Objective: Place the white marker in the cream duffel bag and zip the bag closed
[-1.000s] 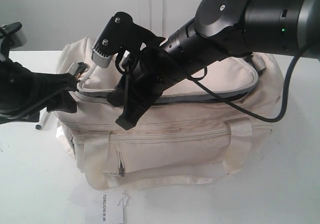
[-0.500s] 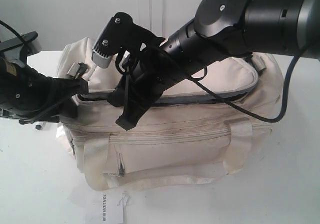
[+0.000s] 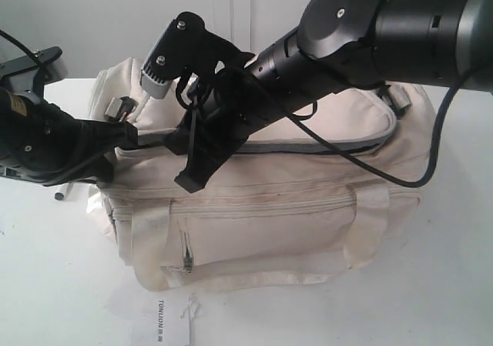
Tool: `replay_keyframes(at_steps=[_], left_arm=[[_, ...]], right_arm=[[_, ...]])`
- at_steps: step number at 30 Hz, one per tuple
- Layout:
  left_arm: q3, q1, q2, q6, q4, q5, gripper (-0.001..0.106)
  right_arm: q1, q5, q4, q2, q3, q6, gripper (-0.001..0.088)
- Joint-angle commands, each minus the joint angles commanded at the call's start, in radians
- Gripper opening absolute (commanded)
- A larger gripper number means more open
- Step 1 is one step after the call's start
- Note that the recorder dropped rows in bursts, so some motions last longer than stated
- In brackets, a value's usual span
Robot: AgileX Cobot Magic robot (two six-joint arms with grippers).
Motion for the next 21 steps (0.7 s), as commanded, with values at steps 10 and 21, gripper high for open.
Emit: replay_keyframes(at_steps=[10,21], left_arm=[[0.0,0.0,0.0,0.01,0.007,-0.002,0.001],[0.0,0.0,0.0,0.011,0.021,-0.002,0.001]], right_arm=[[0.0,-0.002,0.005,-0.004,0.002,0.053,0.0001],[0.0,0.097,0.003,-0.004,0.002,0.049,0.0307]])
